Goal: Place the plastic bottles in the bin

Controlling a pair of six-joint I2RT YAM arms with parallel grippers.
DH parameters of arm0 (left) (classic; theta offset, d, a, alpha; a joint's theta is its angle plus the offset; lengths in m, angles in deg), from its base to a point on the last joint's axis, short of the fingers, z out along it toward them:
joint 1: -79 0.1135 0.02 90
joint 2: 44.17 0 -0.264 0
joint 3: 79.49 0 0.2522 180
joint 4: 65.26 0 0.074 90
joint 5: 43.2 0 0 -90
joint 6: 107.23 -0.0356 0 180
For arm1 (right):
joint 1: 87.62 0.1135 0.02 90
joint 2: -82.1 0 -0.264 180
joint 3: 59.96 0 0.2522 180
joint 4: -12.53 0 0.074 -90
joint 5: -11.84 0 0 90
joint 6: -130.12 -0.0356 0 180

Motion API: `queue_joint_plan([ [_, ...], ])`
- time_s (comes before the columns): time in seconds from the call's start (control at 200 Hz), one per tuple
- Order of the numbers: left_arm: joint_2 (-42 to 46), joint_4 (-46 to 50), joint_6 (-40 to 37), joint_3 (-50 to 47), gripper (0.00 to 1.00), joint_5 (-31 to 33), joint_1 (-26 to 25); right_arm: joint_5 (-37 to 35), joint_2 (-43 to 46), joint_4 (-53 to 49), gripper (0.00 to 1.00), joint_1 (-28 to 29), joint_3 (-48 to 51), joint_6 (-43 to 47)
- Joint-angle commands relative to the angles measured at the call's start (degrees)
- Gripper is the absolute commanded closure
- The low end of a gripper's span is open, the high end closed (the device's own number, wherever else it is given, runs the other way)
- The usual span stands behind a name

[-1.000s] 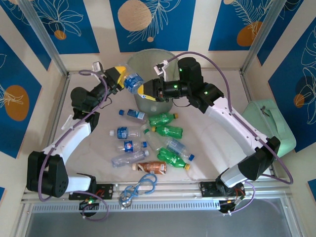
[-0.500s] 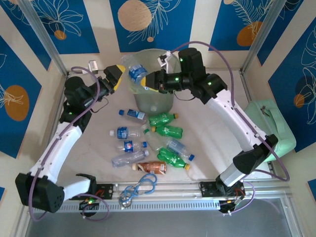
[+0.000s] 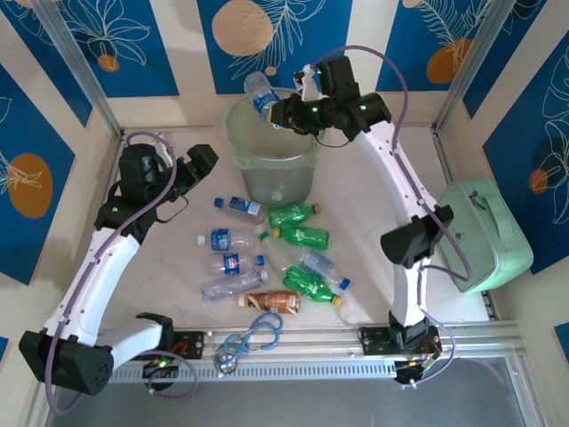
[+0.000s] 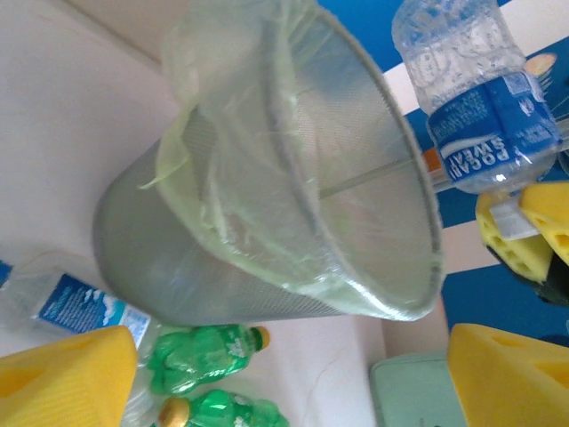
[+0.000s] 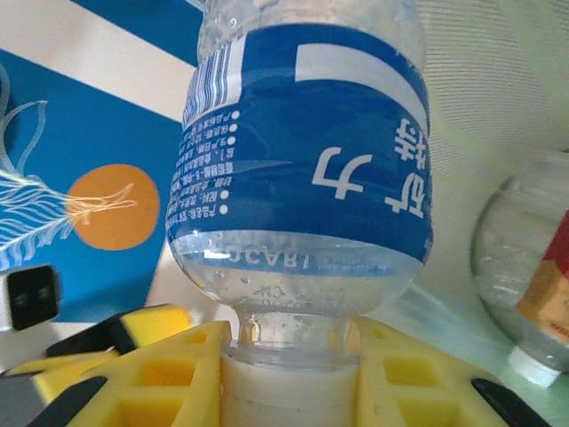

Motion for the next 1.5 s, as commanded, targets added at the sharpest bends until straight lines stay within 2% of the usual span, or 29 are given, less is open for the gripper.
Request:
queue_joint_plan([
  [0.0,0.9,5.5,-1.5,-1.2,0.14,2.6,0.1,-2.9,-3.3,-8.7,0.86,0.1,-5.3,2.8],
  [0.135,0.4,9.0,-1.0,-2.5,0.17,5.2,0.2,-3.3,-5.7,-10.0,0.83,0.2,-6.6,2.5],
  [0.305,-0.9,11.1,-0.3,-3.1,0.16,5.6,0.2,-4.3,-5.6,-9.9,0.56,0.9,-6.5,2.8],
  [0.515,-2.7,11.5,2.0,-5.5,0.13,6.1,0.2,-4.2,-4.4,-9.9,0.39,1.3,-7.1,3.0],
  [0.71,-5.8,8.2,5.8,-8.3,0.12,4.7,0.4,-6.0,-0.9,-9.9,0.38,2.9,-5.5,4.0],
  [0.845,-9.7,4.9,8.4,-9.0,0.13,3.8,0.8,-8.6,4.1,-8.2,0.38,4.5,-0.6,4.2],
  [1.186,-23.9,-1.1,12.7,-5.1,0.23,3.5,0.9,-9.5,24.5,4.9,0.37,8.0,26.4,1.8],
  [1.496,-32.3,0.6,13.9,-0.7,0.33,8.8,1.2,-9.9,33.5,8.8,0.37,9.8,41.5,-1.0],
])
